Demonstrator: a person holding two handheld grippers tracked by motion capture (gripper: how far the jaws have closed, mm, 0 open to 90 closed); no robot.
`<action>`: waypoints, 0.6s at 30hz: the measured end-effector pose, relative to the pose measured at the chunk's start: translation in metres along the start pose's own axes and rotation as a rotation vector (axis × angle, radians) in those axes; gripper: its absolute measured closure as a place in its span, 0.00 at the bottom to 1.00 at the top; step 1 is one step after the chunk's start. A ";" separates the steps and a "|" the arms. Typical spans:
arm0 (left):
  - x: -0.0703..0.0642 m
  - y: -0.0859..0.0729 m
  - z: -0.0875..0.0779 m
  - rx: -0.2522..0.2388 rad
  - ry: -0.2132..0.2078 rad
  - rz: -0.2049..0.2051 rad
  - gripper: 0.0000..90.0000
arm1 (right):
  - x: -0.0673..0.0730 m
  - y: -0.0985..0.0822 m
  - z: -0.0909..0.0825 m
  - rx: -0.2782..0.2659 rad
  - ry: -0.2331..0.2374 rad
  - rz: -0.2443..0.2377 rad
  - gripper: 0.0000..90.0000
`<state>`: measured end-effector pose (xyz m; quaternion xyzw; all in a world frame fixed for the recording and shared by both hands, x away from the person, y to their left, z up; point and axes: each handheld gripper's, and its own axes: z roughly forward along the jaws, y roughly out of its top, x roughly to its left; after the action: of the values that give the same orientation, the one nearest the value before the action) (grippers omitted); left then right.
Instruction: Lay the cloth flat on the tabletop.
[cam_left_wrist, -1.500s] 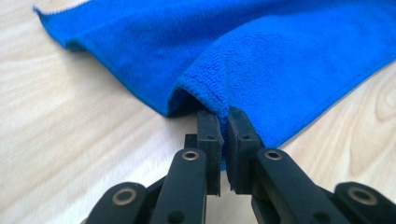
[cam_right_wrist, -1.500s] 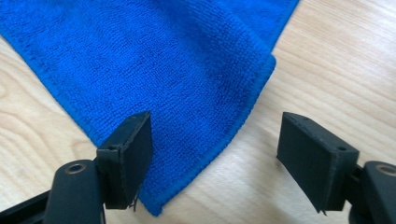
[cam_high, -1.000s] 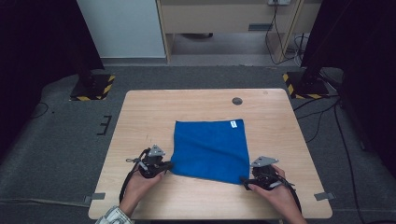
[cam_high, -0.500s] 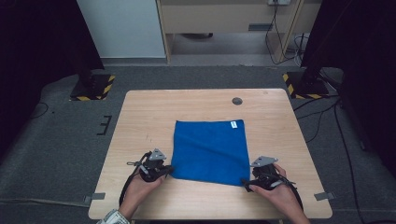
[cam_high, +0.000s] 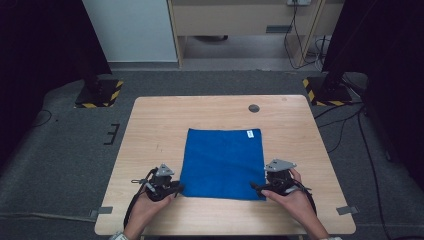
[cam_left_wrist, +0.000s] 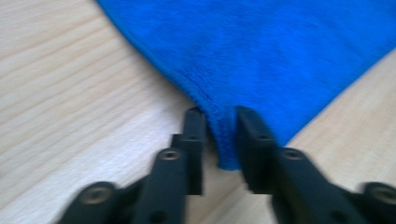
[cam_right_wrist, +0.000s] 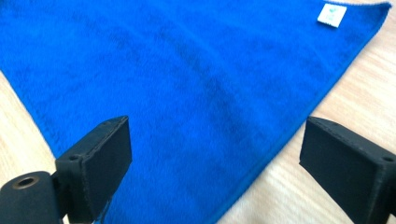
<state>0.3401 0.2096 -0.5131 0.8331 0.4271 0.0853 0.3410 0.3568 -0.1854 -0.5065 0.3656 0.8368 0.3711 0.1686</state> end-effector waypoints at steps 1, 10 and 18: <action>0.002 0.000 -0.001 -0.015 0.027 -0.002 0.65 | 0.000 0.001 0.001 -0.008 -0.005 0.002 0.09; 0.010 0.006 -0.010 -0.147 0.068 0.018 0.22 | -0.004 0.006 0.003 -0.075 0.014 0.033 0.08; 0.020 0.008 -0.004 -0.172 0.092 0.015 0.10 | 0.000 0.013 0.016 -0.057 0.008 0.044 0.09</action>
<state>0.3562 0.2237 -0.5073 0.7992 0.4269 0.1623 0.3908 0.3724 -0.1714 -0.5076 0.3773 0.8183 0.4000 0.1674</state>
